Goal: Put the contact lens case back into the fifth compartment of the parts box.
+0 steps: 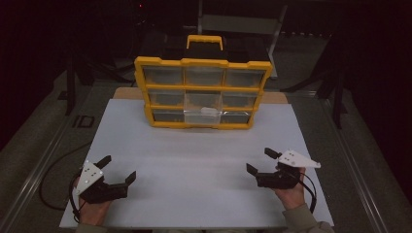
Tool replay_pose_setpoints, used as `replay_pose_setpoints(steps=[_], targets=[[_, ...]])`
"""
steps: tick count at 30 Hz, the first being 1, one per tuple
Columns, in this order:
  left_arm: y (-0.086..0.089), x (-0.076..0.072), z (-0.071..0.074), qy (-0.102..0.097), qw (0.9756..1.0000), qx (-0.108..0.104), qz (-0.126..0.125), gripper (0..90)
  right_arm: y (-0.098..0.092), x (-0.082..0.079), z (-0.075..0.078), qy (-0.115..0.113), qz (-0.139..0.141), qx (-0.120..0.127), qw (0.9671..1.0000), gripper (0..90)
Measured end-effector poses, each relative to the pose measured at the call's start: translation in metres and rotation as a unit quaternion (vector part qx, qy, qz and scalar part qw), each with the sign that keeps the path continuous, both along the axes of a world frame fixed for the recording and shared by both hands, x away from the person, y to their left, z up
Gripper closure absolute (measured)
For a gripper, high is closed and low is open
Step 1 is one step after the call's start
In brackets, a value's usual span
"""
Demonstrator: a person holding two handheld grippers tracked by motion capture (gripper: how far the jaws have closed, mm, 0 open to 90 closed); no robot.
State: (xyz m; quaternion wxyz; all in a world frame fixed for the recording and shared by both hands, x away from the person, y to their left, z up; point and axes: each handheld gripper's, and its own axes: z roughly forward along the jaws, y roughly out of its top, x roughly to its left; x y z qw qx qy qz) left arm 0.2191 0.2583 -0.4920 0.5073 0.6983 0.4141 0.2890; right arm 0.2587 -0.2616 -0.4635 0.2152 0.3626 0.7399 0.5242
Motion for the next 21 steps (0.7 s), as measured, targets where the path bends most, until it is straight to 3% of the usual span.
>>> replay_pose_setpoints(steps=[2,6,11,15,21], targets=[[0.000,0.000,0.000,-0.001,1.0000,0.001,-0.003,0.1,-0.001,-0.008,-0.010,-0.025,-0.006,-0.006,0.9997,8.5],[-0.001,-0.002,0.000,-0.003,1.0000,0.004,-0.003,0.1,-0.003,-0.016,-0.018,-0.046,-0.020,-0.004,0.9987,8.5],[-0.002,-0.005,-0.001,-0.008,0.9999,0.015,-0.002,0.1,-0.009,-0.019,-0.022,-0.056,-0.028,0.009,0.9980,8.5],[-0.002,-0.008,-0.003,-0.009,0.9998,0.016,-0.001,0.1,-0.013,-0.024,-0.023,-0.059,-0.034,-0.003,0.9976,8.5],[-0.006,-0.010,-0.003,-0.010,0.9997,0.020,-0.002,0.1,-0.015,-0.030,-0.025,-0.069,-0.026,0.008,0.9973,8.4]])
